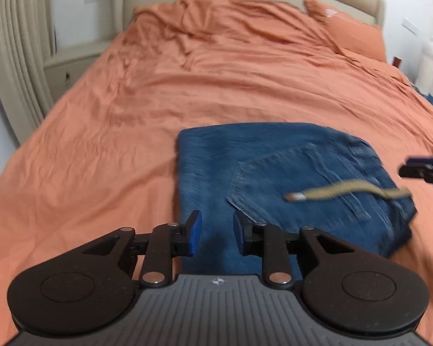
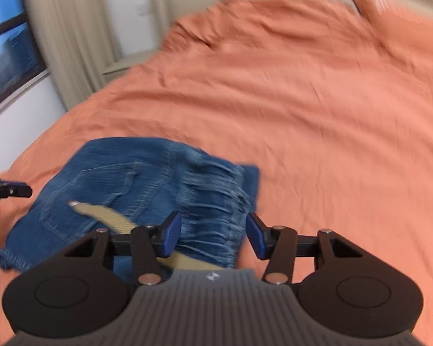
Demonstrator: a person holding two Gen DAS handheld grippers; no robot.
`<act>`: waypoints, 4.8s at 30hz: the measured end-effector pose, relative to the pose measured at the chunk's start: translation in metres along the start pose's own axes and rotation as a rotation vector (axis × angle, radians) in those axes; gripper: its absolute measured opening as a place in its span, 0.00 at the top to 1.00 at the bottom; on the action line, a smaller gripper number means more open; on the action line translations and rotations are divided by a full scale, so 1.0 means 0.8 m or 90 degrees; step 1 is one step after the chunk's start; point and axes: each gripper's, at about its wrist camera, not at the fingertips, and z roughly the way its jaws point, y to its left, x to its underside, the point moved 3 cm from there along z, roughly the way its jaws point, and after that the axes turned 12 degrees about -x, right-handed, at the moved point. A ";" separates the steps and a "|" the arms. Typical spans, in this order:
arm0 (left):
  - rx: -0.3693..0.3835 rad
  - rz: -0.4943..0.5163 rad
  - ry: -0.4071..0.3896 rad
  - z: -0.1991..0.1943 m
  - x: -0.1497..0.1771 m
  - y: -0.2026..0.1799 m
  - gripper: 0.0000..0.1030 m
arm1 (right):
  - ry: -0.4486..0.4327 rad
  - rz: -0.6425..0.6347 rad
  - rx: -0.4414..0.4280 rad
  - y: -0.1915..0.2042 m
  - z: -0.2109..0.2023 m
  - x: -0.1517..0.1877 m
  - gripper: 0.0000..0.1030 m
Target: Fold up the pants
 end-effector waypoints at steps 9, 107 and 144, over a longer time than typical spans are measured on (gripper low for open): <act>-0.054 0.020 0.008 0.001 0.061 -0.034 0.71 | 0.043 -0.081 0.018 0.068 0.028 0.048 0.63; -0.191 -0.078 -0.044 -0.216 0.124 -0.146 0.09 | -0.103 0.006 0.077 0.187 -0.198 0.164 0.21; -0.189 -0.077 -0.044 -0.217 0.125 -0.148 0.09 | -0.105 0.012 0.088 0.185 -0.199 0.164 0.21</act>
